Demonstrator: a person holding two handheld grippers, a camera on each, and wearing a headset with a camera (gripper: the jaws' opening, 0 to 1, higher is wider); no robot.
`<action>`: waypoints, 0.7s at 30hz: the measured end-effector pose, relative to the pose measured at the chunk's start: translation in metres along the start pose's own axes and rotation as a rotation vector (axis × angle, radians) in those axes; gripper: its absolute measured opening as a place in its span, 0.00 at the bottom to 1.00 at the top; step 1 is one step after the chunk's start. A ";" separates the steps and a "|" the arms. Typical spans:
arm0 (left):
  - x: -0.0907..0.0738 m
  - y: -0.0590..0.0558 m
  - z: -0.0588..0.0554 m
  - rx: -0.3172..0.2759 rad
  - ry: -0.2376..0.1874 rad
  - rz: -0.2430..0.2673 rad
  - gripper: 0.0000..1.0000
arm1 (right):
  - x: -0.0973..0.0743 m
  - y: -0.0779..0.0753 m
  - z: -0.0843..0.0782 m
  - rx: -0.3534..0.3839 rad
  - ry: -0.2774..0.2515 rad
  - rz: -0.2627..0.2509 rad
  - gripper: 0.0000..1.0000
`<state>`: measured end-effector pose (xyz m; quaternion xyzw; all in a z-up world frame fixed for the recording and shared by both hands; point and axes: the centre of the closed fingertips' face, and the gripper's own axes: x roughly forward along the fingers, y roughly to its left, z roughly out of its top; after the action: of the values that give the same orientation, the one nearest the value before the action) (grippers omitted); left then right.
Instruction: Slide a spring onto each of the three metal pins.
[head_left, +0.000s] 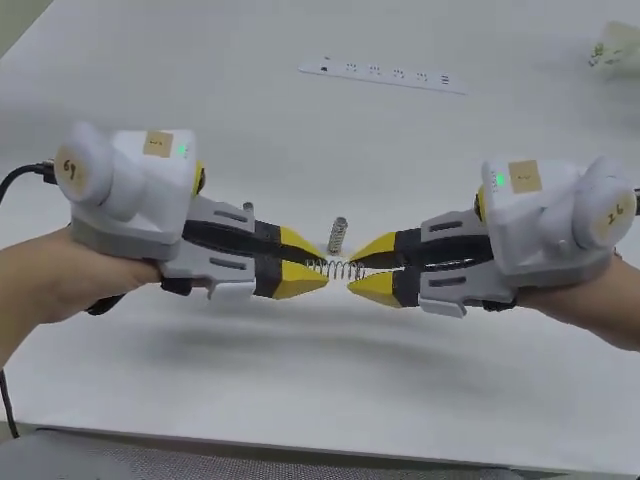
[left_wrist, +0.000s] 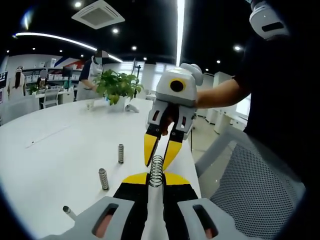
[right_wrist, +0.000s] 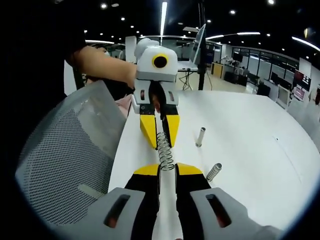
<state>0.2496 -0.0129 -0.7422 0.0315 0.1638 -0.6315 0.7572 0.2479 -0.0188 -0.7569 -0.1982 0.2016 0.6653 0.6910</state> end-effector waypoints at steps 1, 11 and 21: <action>0.000 0.000 0.000 0.001 0.002 -0.003 0.02 | 0.000 0.000 0.000 0.000 0.001 -0.003 0.08; 0.003 0.002 0.002 0.006 0.003 -0.012 0.02 | -0.009 -0.005 0.009 0.055 -0.059 -0.023 0.08; 0.002 0.004 -0.002 0.025 0.020 0.002 0.02 | -0.012 -0.003 0.028 0.047 -0.104 -0.005 0.08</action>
<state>0.2534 -0.0134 -0.7452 0.0475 0.1636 -0.6326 0.7555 0.2514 -0.0139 -0.7268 -0.1475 0.1803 0.6680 0.7068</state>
